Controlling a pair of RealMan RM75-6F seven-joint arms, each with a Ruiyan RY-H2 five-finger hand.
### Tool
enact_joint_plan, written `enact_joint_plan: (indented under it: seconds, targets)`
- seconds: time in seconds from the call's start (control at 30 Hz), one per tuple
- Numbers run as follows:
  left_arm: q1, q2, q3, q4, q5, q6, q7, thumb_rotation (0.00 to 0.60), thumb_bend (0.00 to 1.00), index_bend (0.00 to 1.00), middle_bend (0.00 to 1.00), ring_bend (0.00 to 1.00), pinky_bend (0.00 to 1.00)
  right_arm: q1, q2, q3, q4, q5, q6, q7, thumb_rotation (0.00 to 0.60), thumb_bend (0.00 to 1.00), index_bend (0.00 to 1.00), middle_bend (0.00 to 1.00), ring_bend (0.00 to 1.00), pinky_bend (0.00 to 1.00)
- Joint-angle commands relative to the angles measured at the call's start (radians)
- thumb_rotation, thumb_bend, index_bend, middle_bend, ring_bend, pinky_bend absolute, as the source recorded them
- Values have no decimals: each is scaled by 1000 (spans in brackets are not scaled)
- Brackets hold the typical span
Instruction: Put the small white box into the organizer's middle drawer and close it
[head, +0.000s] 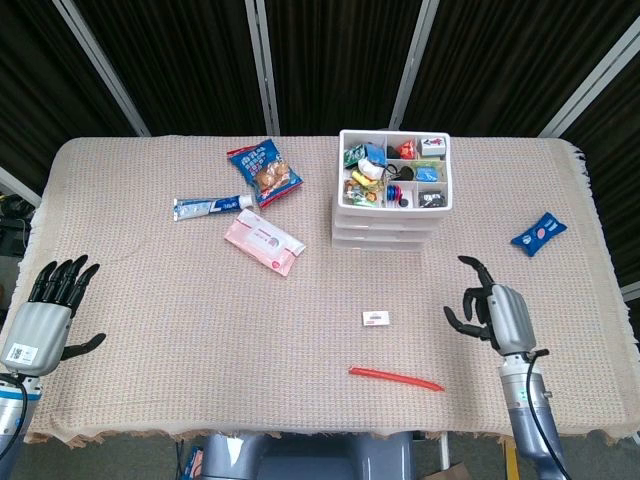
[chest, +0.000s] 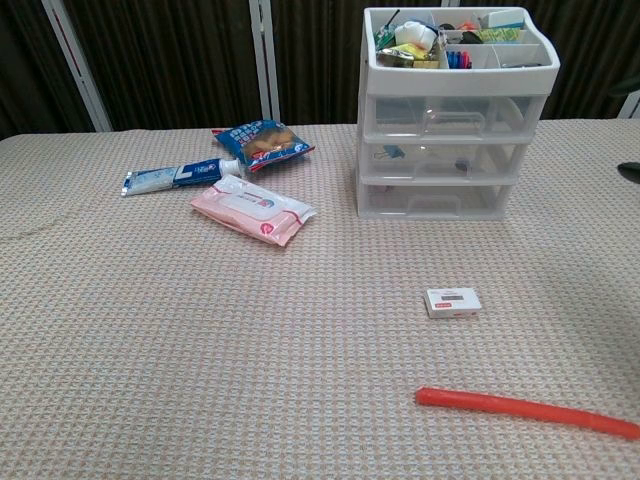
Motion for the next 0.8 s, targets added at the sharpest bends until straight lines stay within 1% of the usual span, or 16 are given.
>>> enact_joint_plan:
  seconds: [0.03, 0.1, 0.17, 0.2, 0.23, 0.27, 0.3, 0.4, 0.6, 0.8]
  targets:
    - [1, -2, -2, 6, 5, 6, -6, 600, 8, 4, 0, 0, 0, 87, -67, 72, -71, 189, -82, -67, 600, 232, 177, 792, 826, 733]
    - [1, -2, -3, 10, 6, 8, -13, 600, 9, 4, 0, 0, 0, 121, -106, 103, -81, 290, -100, -75, 600, 233, 177, 792, 826, 733]
    - [1, -2, -3, 10, 6, 8, -16, 600, 7, 4, 0, 0, 0, 139, -128, 119, -82, 346, -111, -75, 600, 233, 177, 792, 826, 733]
    - [0, -2, -3, 11, 6, 7, -20, 600, 7, 4, 0, 0, 0, 158, -149, 135, -79, 406, -124, -73, 600, 233, 177, 792, 826, 733]
    - [0, -1, -3, 11, 6, 7, -22, 600, 7, 4, 0, 0, 0, 168, -158, 143, -77, 435, -132, -72, 600, 233, 177, 792, 826, 733]
    - [-1, -1, -4, 11, 6, 7, -27, 600, 6, 4, 0, 0, 0, 187, -177, 159, -66, 491, -144, -71, 600, 234, 177, 792, 826, 733]
    - [-1, -1, -4, 11, 7, 7, -28, 600, 7, 4, 0, 0, 0, 197, -186, 167, -60, 516, -147, -72, 600, 234, 177, 792, 826, 733]
    - [-2, 0, -5, 11, 6, 6, -35, 600, 7, 4, 0, 0, 0, 245, -228, 210, -20, 641, -161, -72, 600, 238, 178, 792, 826, 733]
    - [-4, 0, -12, 14, -3, 5, -37, 600, 8, 4, 0, 0, 0, 314, -278, 264, 66, 797, -179, -74, 600, 241, 182, 792, 826, 733]
    - [-6, -1, -15, 15, -8, 0, -38, 600, 7, 4, 0, 0, 0, 355, -314, 311, 129, 897, -200, -51, 600, 245, 190, 791, 826, 733]
